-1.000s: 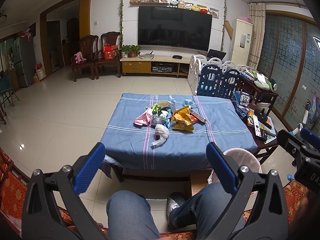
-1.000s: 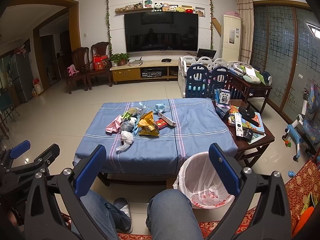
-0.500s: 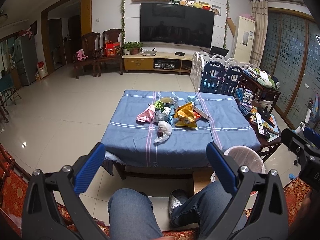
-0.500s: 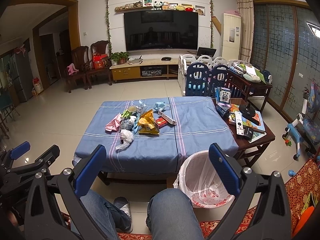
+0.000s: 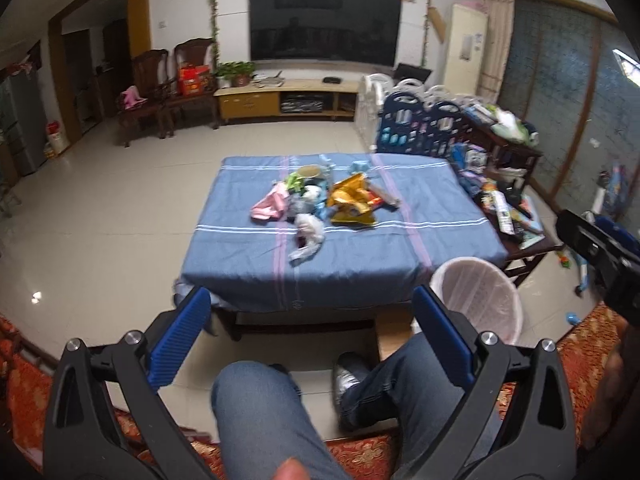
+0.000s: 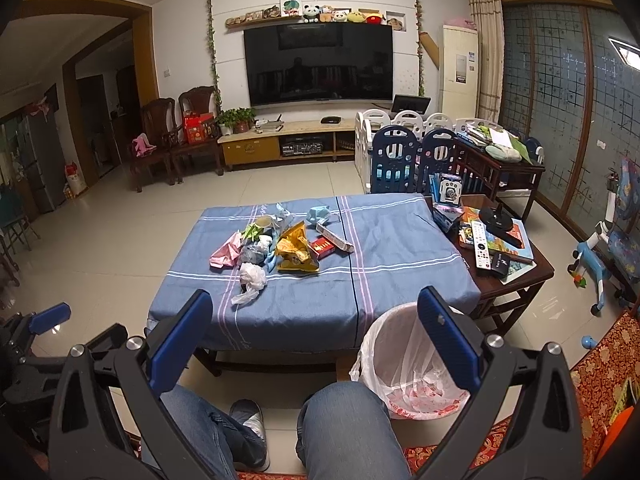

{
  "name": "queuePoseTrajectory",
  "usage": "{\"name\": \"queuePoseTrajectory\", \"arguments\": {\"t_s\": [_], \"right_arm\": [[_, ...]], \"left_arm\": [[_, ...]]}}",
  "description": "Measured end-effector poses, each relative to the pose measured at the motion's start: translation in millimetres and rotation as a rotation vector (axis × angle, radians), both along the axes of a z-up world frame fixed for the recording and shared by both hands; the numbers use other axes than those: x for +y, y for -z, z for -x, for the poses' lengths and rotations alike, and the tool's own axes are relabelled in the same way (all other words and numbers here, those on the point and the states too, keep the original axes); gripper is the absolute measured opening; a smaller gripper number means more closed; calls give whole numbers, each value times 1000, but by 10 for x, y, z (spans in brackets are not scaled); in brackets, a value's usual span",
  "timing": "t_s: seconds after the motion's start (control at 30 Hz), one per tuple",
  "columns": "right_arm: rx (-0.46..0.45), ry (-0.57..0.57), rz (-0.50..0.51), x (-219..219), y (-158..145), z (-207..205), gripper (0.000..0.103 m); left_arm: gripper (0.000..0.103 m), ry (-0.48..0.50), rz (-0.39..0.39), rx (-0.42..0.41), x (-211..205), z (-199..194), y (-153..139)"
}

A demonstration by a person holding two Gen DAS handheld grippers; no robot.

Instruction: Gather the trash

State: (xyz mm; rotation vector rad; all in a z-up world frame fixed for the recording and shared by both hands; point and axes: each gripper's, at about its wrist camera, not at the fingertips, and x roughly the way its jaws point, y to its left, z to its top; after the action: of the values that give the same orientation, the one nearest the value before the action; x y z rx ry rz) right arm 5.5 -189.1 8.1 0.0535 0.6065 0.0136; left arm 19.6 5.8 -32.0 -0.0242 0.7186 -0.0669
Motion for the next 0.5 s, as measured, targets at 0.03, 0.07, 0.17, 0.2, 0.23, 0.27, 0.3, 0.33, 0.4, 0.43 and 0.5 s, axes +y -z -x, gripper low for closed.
{"name": "queuePoseTrajectory", "arguments": {"t_s": [0.03, 0.07, 0.17, 0.2, 0.23, 0.27, 0.3, 0.33, 0.4, 0.43, 0.5], "right_arm": [[-10, 4, -5, -19, 18, -2, 100], [-25, 4, -16, -37, 37, -5, 100], [-122, -38, -84, -114, 107, 61, 100], [-148, -47, -110, -134, 125, 80, 100], [-173, -50, -143, -160, 159, 91, 100], [-175, -46, -156, -166, 170, 82, 100], [-167, -41, -159, -157, 188, 51, 100], [-155, -43, -156, -141, 227, 6, 100], [-142, -50, -142, -80, 275, -64, 100], [-139, -49, -127, -51, 315, -104, 100], [-133, -52, -95, 21, 403, -187, 100]], "left_arm": [[100, 14, 3, -25, 6, 25, 10], [100, 2, -29, -52, 0, 47, 20], [100, -38, 5, -110, 77, 79, 41], [100, -44, 50, -134, 133, 88, 58], [100, -75, 53, -149, 168, 77, 84], [100, -91, 41, -149, 174, 61, 116], [100, -96, 42, -138, 194, 21, 172], [100, -94, 74, -117, 238, -31, 241], [100, -74, 173, -108, 325, -89, 347], [100, -77, 202, -97, 379, -137, 429], [100, -84, 154, -58, 376, -220, 559]]}}
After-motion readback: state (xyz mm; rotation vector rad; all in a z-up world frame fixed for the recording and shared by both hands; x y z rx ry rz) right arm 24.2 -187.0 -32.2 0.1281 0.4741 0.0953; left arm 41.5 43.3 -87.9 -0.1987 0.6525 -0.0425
